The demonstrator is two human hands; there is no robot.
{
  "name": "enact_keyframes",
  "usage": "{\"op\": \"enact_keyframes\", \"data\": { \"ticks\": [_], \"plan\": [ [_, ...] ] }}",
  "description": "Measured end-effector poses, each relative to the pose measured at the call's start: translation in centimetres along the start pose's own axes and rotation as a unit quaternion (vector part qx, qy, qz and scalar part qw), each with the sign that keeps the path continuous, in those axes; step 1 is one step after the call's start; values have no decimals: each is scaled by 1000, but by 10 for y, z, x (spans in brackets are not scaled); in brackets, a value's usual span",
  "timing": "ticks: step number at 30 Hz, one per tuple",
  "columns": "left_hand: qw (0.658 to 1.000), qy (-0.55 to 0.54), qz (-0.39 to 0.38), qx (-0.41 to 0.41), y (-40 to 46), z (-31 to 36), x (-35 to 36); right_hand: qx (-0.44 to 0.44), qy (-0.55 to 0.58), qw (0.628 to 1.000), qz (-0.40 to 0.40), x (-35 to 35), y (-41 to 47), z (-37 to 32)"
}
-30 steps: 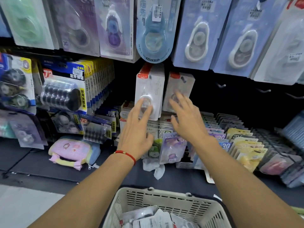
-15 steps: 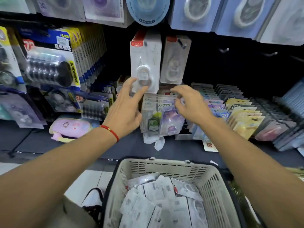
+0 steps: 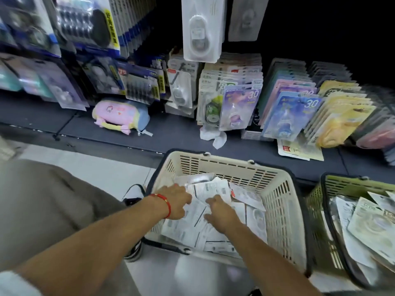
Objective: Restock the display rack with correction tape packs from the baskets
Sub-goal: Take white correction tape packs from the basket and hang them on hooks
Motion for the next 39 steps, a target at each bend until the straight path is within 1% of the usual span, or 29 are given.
{"op": "enact_keyframes", "data": {
  "ticks": [2,3,4,5,6,8,10,11,12,13,14,15,16,17,18,19,20,21,22,25,27,29,31,33,35,36,38,39],
  "plan": [
    [998,-55,-23,-29,-1,-1,24,-6,25,998,52,18,1,-2],
    [996,-76,-20,-40,-3,-3,32,-6,50,997,58,21,3,-2],
    [994,-97,-11,-47,-5,-4,38,2,101,993,53,19,4,-2],
    [992,-114,5,-51,-7,-5,42,16,179,983,43,13,6,-3],
    [990,-127,25,-54,-8,-6,45,32,272,961,26,4,7,-5],
    [986,-145,69,-53,-8,-5,49,61,434,899,-6,-17,11,-10],
    [982,-141,119,-47,-8,-3,50,64,532,843,-42,-36,15,-10],
    [978,-135,156,-44,-8,-2,49,55,580,809,-74,-44,16,-8],
    [968,-141,206,-38,-7,-1,48,40,627,770,-110,-49,16,-6],
    [950,-169,262,-33,-7,-1,47,25,668,730,-142,-52,15,-3],
    [927,-211,309,-34,-8,-1,46,14,692,704,-160,-52,13,1],
    [905,-253,339,-41,-9,-1,45,13,694,701,-162,-49,13,4],
    [892,-285,348,-52,-11,-1,45,23,665,733,-140,-44,14,8],
    [886,-303,345,-63,-13,-1,45,39,591,799,-100,-36,14,12],
    [884,-315,338,-72,-14,-1,47,53,470,879,-57,-27,14,17],
    [881,-328,332,-78,-15,-1,48,54,325,944,-24,-17,14,21],
    [876,-343,327,-83,-17,-1,49,48,203,978,-17,-7,11,22],
    [869,-361,327,-88,-18,0,50,34,131,991,-25,4,8,22],
    [859,-380,329,-94,-20,0,50,17,104,994,-42,15,4,19],
    [826,-434,345,-108,-26,-2,51,-13,117,990,-76,34,-5,5],
    [819,-437,354,-114,-29,-4,53,-18,133,987,-89,35,-6,3],
    [821,-428,359,-115,-29,-5,55,-15,214,971,-102,23,-8,6],
    [818,-431,367,-108,-29,-4,57,-30,304,948,-83,1,-14,9],
    [812,-431,382,-92,-27,-3,58,-47,326,943,-50,-25,-17,11],
    [806,-441,387,-74,-23,0,58,-39,347,936,-43,-47,-19,12],
    [805,-450,381,-68,-21,2,58,-28,381,923,-46,-55,-20,12],
    [805,-472,355,-57,-17,8,57,-7,464,884,-58,-68,-23,11],
    [797,-494,343,-48,-15,13,56,3,501,863,-67,-73,-23,11]
  ]
}}
Point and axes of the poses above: each hand's wrist, its own y-axis towards the middle knuckle, its own x-axis out of the palm, z = x × y, the point moved 1 cm from there along y, towards the middle knuckle, and after that the axes turned 9 degrees about x, right-handed, at the moved point
